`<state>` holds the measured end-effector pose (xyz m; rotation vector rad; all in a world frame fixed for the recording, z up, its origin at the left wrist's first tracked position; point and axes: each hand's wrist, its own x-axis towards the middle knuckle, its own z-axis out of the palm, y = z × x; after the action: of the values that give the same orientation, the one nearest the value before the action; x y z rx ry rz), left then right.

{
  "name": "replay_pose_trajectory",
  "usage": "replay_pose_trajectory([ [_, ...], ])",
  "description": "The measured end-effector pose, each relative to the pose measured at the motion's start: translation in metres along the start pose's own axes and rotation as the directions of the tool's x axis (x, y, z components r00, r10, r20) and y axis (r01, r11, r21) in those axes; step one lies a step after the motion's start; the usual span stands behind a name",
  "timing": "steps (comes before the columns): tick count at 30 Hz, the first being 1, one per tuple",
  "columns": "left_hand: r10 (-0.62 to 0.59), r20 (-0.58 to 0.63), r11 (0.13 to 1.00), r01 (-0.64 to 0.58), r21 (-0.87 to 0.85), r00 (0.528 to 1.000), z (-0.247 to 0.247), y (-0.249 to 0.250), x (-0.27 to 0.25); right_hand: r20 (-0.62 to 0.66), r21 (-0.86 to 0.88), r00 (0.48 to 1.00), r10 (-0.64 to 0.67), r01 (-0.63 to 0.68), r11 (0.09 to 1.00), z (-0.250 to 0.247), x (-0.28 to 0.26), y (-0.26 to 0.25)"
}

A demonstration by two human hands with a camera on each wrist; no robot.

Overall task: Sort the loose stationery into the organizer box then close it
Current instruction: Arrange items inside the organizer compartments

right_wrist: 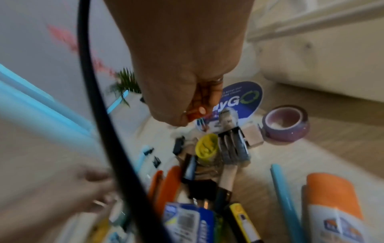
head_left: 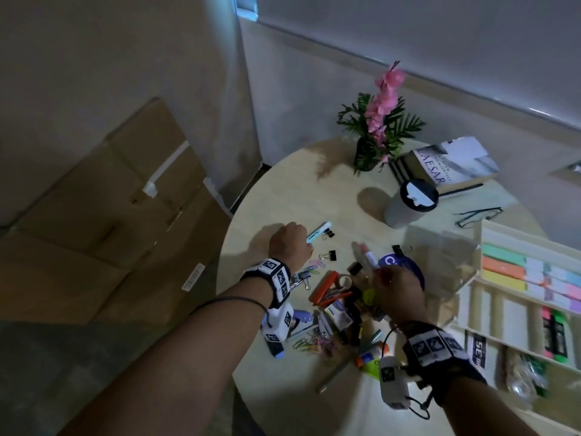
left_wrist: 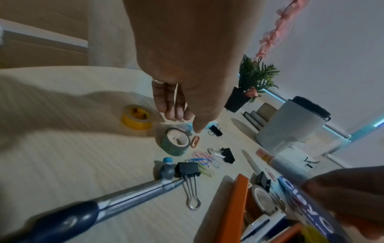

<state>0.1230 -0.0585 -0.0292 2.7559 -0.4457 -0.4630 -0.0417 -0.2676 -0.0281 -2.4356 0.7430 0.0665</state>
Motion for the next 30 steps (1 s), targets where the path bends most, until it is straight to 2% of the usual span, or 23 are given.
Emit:
replay_pose_trajectory([
  [3,0.009,0.015,1.0,-0.009,0.029,1.0,0.003,0.004,0.008,-0.12,0.123,0.989,-0.085,0.1,0.987,-0.027,-0.024,0.002],
  [7,0.025,0.034,0.996,-0.028,0.083,0.999,-0.002,0.005,0.015,-0.251,0.279,0.966,-0.067,0.138,0.95,-0.08,-0.059,0.017],
  [11,0.099,-0.02,0.994,-0.098,0.049,0.995,-0.015,0.017,0.014,-0.413,0.17,0.9,-0.14,0.227,0.959,-0.151,-0.061,0.056],
  [15,0.238,-0.137,0.967,-0.248,-0.062,0.962,-0.03,0.063,0.004,-0.512,0.077,0.856,-0.075,0.133,0.988,-0.218,-0.031,0.13],
  [18,0.401,-0.245,0.899,-0.43,-0.078,0.883,-0.044,0.114,-0.007,-0.496,0.028,0.867,-0.041,0.063,0.998,-0.255,-0.003,0.185],
  [21,0.552,-0.283,0.807,-0.588,-0.057,0.784,-0.058,0.177,-0.014,-0.478,-0.047,0.869,-0.125,0.117,0.992,-0.272,0.02,0.223],
  [23,0.621,-0.269,0.757,-0.652,-0.037,0.736,-0.062,0.22,-0.013,-0.432,-0.08,0.883,-0.181,0.163,0.983,-0.272,0.035,0.243],
  [26,0.662,-0.218,0.731,-0.682,-0.029,0.718,-0.052,0.279,-0.005,-0.368,-0.092,0.91,-0.19,0.167,0.982,-0.268,0.049,0.262],
  [30,0.653,-0.129,0.755,-0.654,0.036,0.746,-0.024,0.334,0.004,-0.281,-0.136,0.939,-0.199,0.166,0.977,-0.266,0.055,0.267],
])
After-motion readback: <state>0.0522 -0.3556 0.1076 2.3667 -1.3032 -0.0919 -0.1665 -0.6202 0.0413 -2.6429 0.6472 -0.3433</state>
